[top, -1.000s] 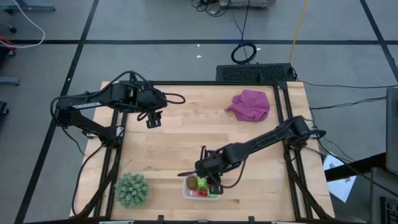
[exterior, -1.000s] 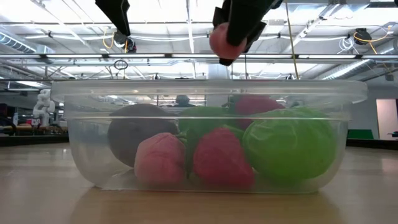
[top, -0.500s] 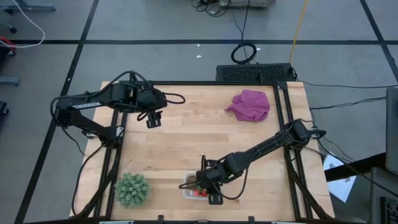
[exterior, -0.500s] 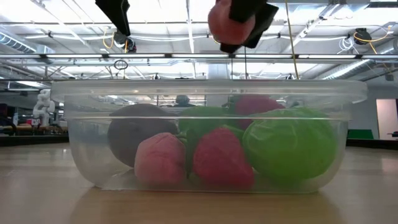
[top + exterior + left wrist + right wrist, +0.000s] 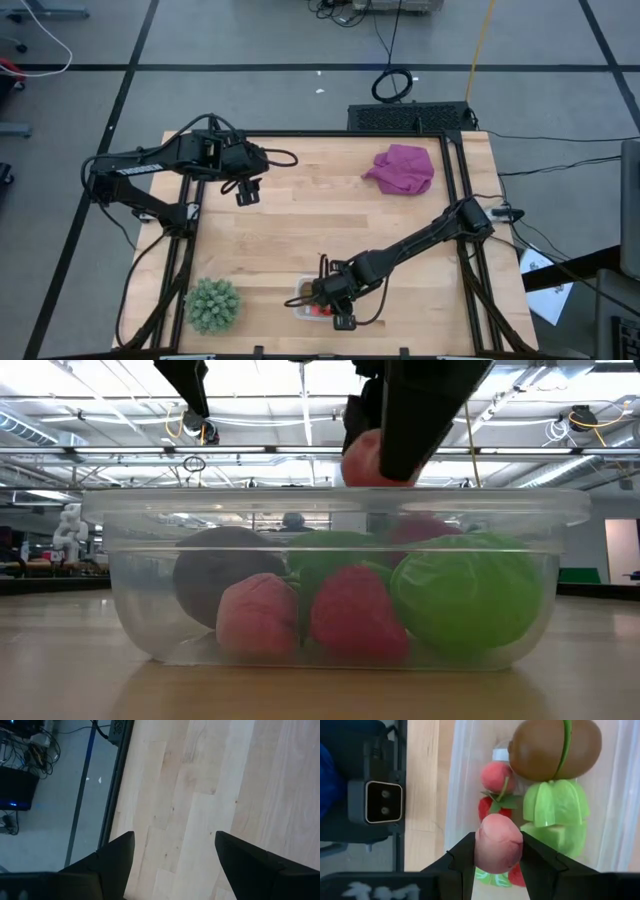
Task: Pick and placing Produce into tupperware
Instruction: Put the pink peach into the transparent bin
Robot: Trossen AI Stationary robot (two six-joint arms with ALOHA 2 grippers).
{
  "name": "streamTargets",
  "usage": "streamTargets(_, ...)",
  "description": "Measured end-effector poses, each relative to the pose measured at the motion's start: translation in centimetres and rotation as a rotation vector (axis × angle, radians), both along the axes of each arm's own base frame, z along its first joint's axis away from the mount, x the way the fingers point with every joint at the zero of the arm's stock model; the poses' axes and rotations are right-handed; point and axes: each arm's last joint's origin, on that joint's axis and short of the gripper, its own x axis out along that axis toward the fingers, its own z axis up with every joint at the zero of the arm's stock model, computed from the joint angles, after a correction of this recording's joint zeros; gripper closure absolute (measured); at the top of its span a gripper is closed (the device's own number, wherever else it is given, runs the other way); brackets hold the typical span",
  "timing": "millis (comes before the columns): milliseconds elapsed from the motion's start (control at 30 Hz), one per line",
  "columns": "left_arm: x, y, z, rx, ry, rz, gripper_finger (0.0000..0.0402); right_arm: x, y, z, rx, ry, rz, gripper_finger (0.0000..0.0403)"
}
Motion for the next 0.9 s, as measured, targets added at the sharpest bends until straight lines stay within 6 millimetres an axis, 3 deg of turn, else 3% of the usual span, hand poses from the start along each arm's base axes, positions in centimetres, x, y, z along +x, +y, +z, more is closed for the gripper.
streamTargets(500,0.0,0.0,0.0,-0.002,-0.002,0.003,0.0121,0.2,-0.1,-0.5,-0.004,0.003,0.007,0.0284)
streamTargets(900,0.0,0.0,0.0,-0.006,-0.007,0.013,0.0121,0.7,-1.3,-0.5,0.068,0.042,-0.016,0.0252)
